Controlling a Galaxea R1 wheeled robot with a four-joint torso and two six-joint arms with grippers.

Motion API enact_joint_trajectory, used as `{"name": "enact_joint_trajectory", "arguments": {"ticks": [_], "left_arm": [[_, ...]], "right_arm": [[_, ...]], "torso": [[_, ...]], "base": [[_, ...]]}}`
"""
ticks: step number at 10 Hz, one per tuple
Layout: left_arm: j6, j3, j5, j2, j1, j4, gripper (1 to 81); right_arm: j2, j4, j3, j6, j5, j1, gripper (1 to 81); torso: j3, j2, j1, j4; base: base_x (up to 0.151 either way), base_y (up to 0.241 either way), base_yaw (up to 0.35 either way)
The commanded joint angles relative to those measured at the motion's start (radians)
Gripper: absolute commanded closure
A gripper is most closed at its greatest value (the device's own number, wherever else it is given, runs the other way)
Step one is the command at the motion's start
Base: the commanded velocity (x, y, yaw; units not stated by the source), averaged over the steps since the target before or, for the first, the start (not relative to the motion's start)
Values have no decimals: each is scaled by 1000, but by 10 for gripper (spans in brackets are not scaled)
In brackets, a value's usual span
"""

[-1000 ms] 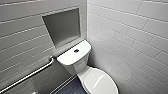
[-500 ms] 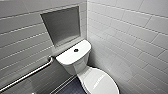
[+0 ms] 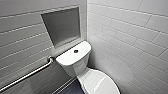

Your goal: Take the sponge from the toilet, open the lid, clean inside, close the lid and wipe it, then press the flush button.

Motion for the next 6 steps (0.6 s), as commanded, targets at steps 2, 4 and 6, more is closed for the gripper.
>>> {"name": "enact_joint_trajectory", "arguments": {"ticks": [2,4,6], "left_arm": [[13,7,76,14,34,6,10],[13,-10,76,37,56,6,10],[13,-62,75,77,60,6,10]], "right_arm": [[-135,-20,83,106,-181,255,811],[-108,-19,72,141,-288,383,811],[-65,-17,54,166,-362,492,811]], "torso": [[0,0,0,0],[0,0,0,0],[0,0,0,0]], "base": [[0,0,0],[0,0,0],[0,0,0]]}}
